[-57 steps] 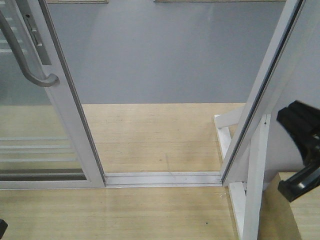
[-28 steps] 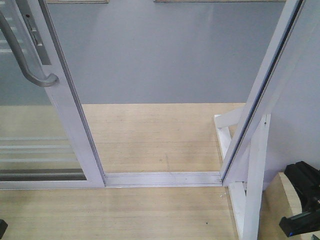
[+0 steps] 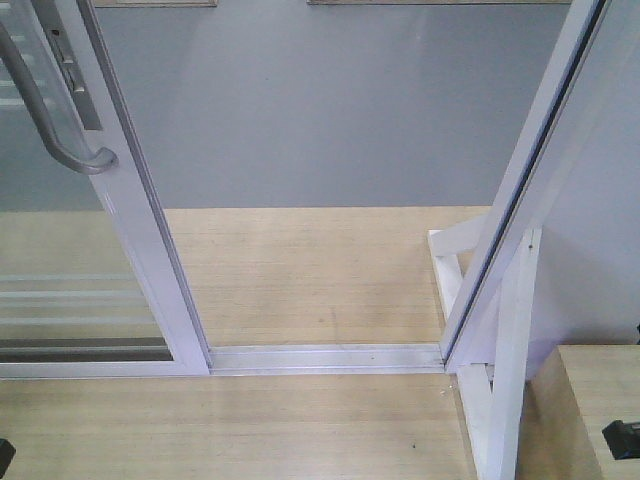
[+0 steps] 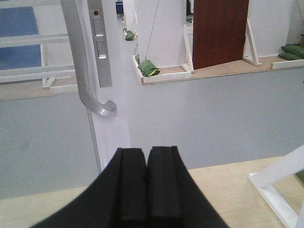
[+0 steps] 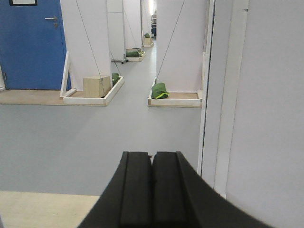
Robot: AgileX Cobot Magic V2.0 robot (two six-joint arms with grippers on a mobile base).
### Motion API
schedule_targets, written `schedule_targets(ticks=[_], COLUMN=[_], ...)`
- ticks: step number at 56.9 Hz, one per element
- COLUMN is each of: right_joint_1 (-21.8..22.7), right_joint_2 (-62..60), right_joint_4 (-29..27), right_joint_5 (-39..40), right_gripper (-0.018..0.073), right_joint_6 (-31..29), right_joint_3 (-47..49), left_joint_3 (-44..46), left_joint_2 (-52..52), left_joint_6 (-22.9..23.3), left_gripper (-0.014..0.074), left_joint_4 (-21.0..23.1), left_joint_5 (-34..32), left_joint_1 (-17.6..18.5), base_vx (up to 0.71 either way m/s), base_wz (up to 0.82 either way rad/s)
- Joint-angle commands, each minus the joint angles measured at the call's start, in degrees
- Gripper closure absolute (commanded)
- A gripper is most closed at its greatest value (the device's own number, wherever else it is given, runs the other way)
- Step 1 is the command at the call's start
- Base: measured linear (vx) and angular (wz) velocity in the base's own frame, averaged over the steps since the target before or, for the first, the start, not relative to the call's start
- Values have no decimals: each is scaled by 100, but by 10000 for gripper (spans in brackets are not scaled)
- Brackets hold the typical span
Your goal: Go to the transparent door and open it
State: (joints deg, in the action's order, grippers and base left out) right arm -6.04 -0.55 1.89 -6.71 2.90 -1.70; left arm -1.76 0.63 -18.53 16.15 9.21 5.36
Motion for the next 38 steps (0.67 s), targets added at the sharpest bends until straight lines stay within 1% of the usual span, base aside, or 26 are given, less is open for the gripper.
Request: schedule_targets(ticks=[1,7,14,38], right_joint_1=[43,43,43,43], right_joint_2=[-95,-95,-95,-95], right_joint_4=[56,43,38,38], right_joint_5=[107,-241,-423,-476], right_gripper=[564,564,564,564], right_joint_6=[-31,-31,-31,-31], right_joint_3=[-26,-26,-26,-26], left_joint_3=[-94,-94,-94,-94], left_joint_2=[83,83,83,83], left_joint_6=[-3,-3,-3,-3], left_gripper=[599,599,599,599], left_joint_4=[25,25,25,25], left_joint_5=[-470,-470,-470,-470], left_joint_1=[-17,-17,-17,-17], base_vx=[0,0,0,0], base_wz=[0,0,0,0])
